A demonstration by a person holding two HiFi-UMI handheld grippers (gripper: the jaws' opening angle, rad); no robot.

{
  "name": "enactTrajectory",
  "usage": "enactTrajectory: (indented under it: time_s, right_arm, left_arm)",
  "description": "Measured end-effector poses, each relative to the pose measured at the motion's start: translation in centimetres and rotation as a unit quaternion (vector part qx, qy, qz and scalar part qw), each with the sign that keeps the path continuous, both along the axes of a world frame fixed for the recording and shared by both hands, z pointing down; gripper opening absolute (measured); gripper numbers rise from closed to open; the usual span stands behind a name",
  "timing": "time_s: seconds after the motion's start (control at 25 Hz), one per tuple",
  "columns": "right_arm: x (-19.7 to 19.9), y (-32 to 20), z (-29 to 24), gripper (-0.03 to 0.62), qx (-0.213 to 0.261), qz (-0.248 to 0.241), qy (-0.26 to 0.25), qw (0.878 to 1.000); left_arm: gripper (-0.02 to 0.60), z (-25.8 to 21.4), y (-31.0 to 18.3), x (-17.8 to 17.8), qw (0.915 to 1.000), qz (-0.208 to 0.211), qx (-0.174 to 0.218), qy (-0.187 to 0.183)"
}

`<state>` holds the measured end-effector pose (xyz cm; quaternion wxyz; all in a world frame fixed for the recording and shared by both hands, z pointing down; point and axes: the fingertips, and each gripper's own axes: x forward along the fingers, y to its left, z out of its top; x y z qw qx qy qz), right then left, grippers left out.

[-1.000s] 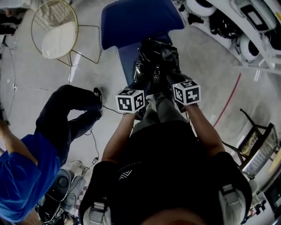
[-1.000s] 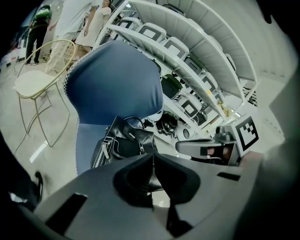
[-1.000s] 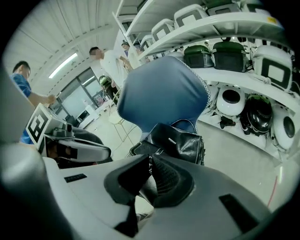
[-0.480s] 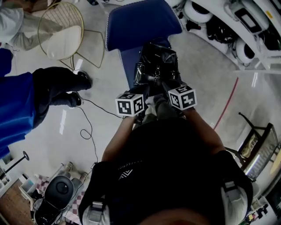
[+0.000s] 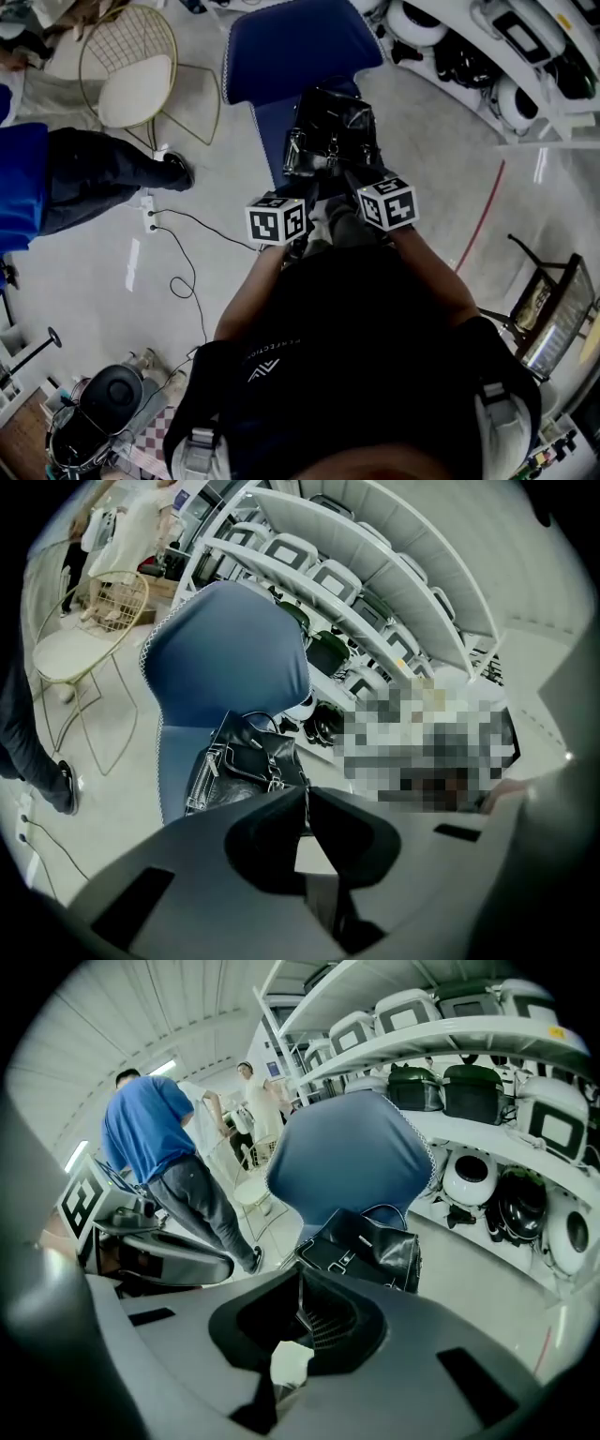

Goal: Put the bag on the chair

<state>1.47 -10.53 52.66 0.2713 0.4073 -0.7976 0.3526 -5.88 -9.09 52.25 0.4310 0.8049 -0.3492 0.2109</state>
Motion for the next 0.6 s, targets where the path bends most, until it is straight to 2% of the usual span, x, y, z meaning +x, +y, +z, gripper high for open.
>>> enactTrajectory:
  time_s: [0.36,0.6]
  right_arm:
    - [0.2,1.0,0.6,0.043,-0.011,0.009,-0.004,1.000]
    - [0.2,1.3,0.8,0.041,-0.015,0.006,-0.005,1.000]
  left_arm:
    - [0.021,0.1,0.9,0.6,0.9998,0.017,-0.004,-0.001]
    - [0.021,0.7,0.9,0.5,0.9999,0.008,-0.011,-0.003]
